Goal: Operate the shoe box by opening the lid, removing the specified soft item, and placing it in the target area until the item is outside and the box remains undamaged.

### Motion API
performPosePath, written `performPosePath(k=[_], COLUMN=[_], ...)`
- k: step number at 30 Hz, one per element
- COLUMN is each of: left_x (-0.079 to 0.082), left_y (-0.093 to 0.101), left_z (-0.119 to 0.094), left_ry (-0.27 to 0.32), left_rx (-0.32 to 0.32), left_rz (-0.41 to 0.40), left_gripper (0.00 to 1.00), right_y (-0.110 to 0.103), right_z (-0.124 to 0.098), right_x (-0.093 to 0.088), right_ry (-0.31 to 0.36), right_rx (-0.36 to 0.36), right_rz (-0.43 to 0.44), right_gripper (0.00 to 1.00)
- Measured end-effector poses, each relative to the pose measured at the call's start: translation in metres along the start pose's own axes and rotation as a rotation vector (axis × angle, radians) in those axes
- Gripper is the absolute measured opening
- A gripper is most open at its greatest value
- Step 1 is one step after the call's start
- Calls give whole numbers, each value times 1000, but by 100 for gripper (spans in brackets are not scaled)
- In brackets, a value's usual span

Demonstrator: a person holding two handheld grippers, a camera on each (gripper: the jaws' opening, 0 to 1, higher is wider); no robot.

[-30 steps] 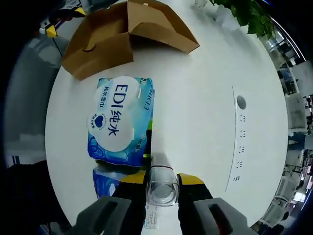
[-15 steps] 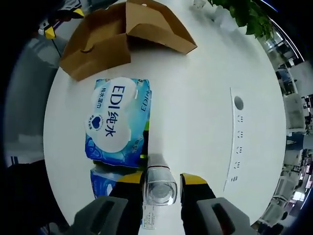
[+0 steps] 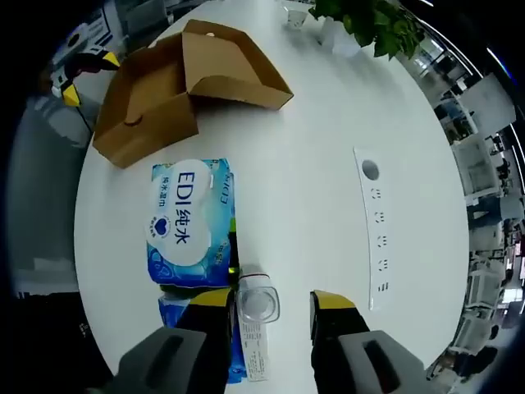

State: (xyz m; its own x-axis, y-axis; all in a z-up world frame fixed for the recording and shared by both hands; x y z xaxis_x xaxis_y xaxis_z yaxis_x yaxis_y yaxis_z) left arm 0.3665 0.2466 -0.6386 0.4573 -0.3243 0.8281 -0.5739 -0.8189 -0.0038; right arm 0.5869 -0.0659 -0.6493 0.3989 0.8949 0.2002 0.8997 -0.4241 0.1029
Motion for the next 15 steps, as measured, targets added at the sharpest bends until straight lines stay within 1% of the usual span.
performPosePath(k=[6,8,9,10,13,15], left_x=[0,0,0,0,1,2], left_y=[0,1,2,3,6,8], left_z=[-2,-2,-1,-1,-1,-1], left_ry=[5,6,5,5,8,10], left_rx=[1,-4,-6,-8,-15,-20], left_rz=[-9,-7,-6,-5,1,5], left_gripper=[49,49,49,49,49,49], right_y=[1,1,0,0,2,3], right_z=[-17,-25,-29,-33,-49,-55], right_x=[-1,2,5,9,22,26], right_ry=[39,74,108,143,290,354], right_rx=[-17,-29,-36,-42,-58,-71], right_rz=[59,109,171,207,384,467], right_gripper=[35,35,35,35,36,37])
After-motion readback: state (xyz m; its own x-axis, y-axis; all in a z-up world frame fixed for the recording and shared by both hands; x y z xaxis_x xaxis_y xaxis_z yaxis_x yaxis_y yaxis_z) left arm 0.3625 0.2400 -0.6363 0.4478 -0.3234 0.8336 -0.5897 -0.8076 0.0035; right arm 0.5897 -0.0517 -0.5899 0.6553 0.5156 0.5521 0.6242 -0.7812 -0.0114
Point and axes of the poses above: the point that each gripper's makers call its tool centre point, and the gripper's own axes: z roughly forward along the fingers, y roughly to its right, x roughly out of its top, the point moved 4 cm from there along -z, roughly backward along the fingers, and after that the axes turned 13 degrees about z, right-handed, at the moved point
